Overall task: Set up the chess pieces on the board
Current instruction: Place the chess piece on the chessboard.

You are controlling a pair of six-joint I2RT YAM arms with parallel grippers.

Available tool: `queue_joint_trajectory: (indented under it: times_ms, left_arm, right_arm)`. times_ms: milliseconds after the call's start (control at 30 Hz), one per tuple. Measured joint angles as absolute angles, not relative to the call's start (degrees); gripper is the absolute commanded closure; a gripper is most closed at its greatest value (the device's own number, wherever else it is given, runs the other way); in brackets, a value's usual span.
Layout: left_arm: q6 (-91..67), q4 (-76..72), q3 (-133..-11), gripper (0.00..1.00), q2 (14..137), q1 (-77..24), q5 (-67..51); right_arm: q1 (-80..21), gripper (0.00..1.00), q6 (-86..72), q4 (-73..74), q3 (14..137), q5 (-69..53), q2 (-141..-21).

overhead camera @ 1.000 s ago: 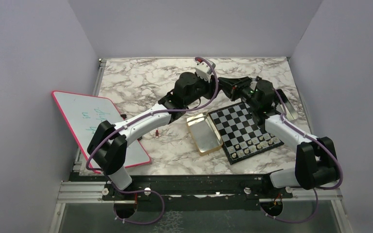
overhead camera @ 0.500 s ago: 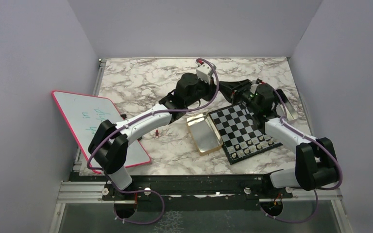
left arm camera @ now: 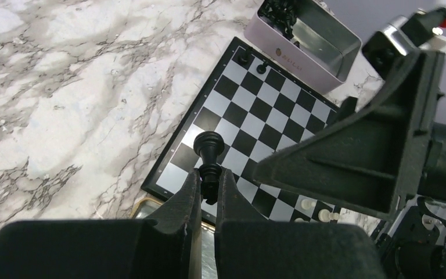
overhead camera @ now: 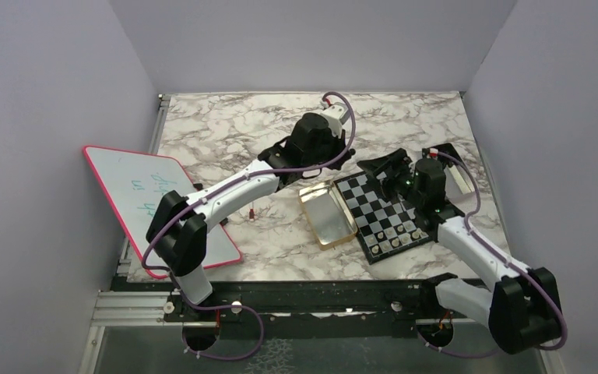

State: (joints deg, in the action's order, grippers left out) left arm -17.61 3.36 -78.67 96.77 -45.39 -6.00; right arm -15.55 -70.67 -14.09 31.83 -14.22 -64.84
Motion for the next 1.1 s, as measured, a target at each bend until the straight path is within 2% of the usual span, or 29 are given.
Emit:
queue_joint_trajectory:
  times_ms: [300, 433, 733, 900, 1100]
  left_arm:
    - [-18.3, 15.2, -88.6, 1.0, 98.6, -45.1, -7.5]
    - [-18.4, 20.0, -91.5, 1.0, 100.8, -45.1, -8.1]
    - [-17.5, 31.4, -106.0, 1.0, 113.2, -45.1, -8.5]
    - [-17.0, 37.1, -115.4, 1.0, 121.1, -45.4, -8.6]
    - [-16.9, 40.9, -120.2, 0.99, 127.2, -46.1, -8.6]
  right_arm:
    - [-15.6, 0.18, -54.0, 3.9, 30.9, 0.3, -45.8]
    - [-15.6, 0.18, -45.5, 10.3, 33.1, 4.0, -41.1]
    - [-15.6, 0.18, -32.6, 20.8, 37.8, 5.2, -35.2]
    - [-15.6, 0.19, -29.7, 24.3, 38.9, 4.3, -32.3]
    - [-15.6, 0.18, -28.4, 25.9, 38.9, 3.3, -30.7]
